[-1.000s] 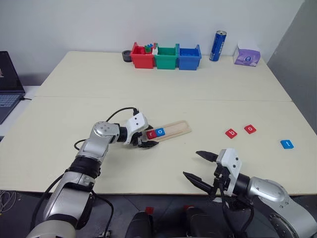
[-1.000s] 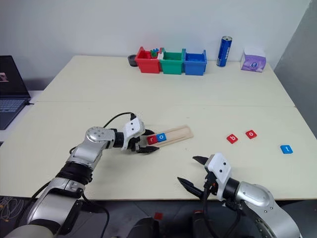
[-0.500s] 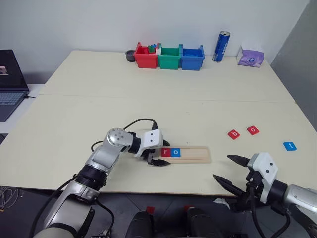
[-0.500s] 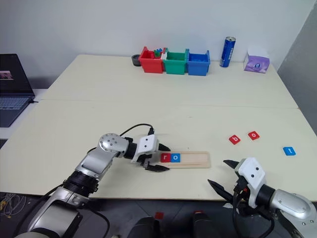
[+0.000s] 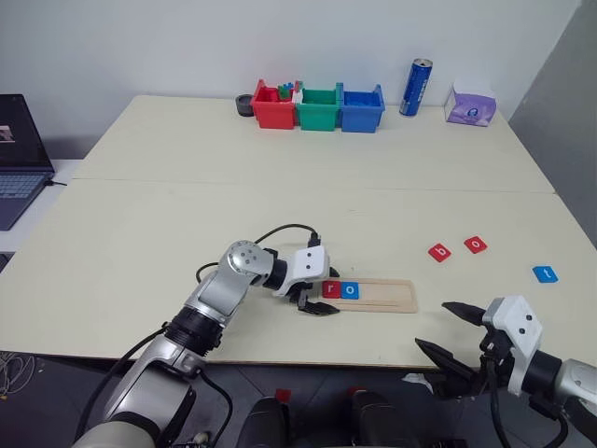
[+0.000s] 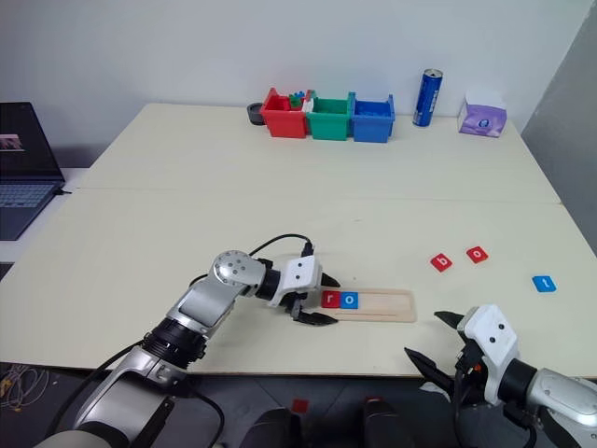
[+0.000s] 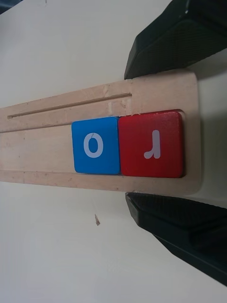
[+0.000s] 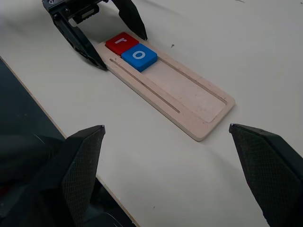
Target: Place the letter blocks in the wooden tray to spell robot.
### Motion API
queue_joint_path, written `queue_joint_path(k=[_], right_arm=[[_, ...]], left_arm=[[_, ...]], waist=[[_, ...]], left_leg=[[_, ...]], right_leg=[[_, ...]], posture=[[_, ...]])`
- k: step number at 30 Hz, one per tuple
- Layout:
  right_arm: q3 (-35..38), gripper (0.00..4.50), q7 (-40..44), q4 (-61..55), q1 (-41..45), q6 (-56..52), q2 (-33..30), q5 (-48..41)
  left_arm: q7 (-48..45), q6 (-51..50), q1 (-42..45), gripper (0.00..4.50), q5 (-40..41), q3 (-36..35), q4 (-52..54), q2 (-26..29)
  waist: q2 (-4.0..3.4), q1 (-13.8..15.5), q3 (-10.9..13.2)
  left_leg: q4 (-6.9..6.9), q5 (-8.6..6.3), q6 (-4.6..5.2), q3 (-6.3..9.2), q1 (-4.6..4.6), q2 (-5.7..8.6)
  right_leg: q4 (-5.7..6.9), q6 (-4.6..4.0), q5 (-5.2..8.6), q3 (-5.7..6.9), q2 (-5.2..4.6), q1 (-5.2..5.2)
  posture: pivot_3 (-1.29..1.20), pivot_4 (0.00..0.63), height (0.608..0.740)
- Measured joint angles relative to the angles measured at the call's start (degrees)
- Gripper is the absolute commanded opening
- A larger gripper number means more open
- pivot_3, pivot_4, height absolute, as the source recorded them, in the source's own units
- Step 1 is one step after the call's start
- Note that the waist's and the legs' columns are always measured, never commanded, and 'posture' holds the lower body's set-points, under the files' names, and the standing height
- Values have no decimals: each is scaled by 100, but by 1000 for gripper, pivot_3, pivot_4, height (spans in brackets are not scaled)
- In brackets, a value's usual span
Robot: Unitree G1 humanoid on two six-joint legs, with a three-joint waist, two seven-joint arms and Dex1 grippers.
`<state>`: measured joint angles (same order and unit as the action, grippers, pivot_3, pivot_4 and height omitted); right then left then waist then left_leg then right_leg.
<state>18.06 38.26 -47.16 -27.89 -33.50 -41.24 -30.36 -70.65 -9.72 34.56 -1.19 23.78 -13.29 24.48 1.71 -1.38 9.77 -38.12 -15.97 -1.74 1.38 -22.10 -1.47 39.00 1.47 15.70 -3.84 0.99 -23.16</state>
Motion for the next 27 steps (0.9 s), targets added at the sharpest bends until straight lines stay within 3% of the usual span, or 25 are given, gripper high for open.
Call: queue_joint_path(k=[2,4,6,13,20,27], right_arm=[[-25,4500,0,0,40,3,1,5],[-40,4500,1,1,54,8,1,11],[-57,4500,2,3,73,15,0,19],[-119,4500,51,32,188,23,-47,40],[-15,4500,99,208,483,-57,-71,-78],[-322,4500,-698,1088,1725,-333,287,236]], left_arm=[[7,-34,-1,3388,2,10,24,0],[2,-143,-11,4131,26,13,100,2],[-83,-278,-52,4480,66,57,171,10],[-281,-250,-70,4480,259,34,221,203],[-385,-76,-159,4480,583,-498,232,700],[-305,-3,-456,4480,940,-1093,372,1055]], waist=[[0,0,0],[0,1,0],[0,-6,0],[1,-14,1],[0,-15,1],[1,-32,2]], left_leg=[[0,0,0,0,0,0],[0,0,0,0,0,0],[1,0,0,-1,0,0],[1,0,0,0,2,-1],[1,0,0,0,3,-5],[1,0,0,-2,4,-8]], right_leg=[[0,0,0,0,0,0],[0,0,0,1,0,0],[0,0,0,-1,0,0],[0,0,0,0,4,0],[1,-1,0,0,4,0],[3,-2,-1,-6,2,-3]], posture=[[0,150,740],[0,150,740],[0,150,740],[0,150,740],[0,150,740],[0,150,740]])
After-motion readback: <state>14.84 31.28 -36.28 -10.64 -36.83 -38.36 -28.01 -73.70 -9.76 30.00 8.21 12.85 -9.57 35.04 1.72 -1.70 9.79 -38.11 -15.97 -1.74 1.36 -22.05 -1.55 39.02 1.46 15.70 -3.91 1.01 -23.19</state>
